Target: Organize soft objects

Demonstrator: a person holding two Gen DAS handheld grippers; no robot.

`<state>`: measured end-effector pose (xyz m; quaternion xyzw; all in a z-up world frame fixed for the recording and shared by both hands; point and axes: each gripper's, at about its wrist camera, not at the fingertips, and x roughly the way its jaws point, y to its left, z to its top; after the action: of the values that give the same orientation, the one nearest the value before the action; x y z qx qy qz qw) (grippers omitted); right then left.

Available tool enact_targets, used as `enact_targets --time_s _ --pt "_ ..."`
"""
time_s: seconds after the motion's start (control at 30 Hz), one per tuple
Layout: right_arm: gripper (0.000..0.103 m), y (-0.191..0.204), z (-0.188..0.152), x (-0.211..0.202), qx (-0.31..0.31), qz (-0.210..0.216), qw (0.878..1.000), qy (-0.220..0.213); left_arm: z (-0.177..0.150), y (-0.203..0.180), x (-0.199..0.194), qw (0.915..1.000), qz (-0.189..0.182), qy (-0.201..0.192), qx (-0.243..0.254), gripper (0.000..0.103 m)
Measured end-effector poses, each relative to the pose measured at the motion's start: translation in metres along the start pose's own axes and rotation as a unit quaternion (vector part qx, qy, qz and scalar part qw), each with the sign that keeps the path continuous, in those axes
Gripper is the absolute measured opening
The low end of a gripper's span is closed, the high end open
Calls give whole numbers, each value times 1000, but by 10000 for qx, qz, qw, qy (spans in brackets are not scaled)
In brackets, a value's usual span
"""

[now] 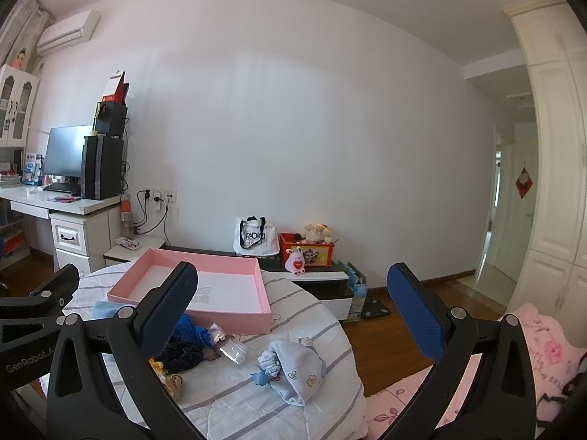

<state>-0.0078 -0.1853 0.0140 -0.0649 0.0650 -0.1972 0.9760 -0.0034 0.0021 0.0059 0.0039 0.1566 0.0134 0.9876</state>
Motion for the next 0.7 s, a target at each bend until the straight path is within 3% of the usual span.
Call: enact_targets --time_s 0.7 --pt "103 -1 -1 2 -19 -1 10000 22 -1 0 3 10000 0 44 32 103"
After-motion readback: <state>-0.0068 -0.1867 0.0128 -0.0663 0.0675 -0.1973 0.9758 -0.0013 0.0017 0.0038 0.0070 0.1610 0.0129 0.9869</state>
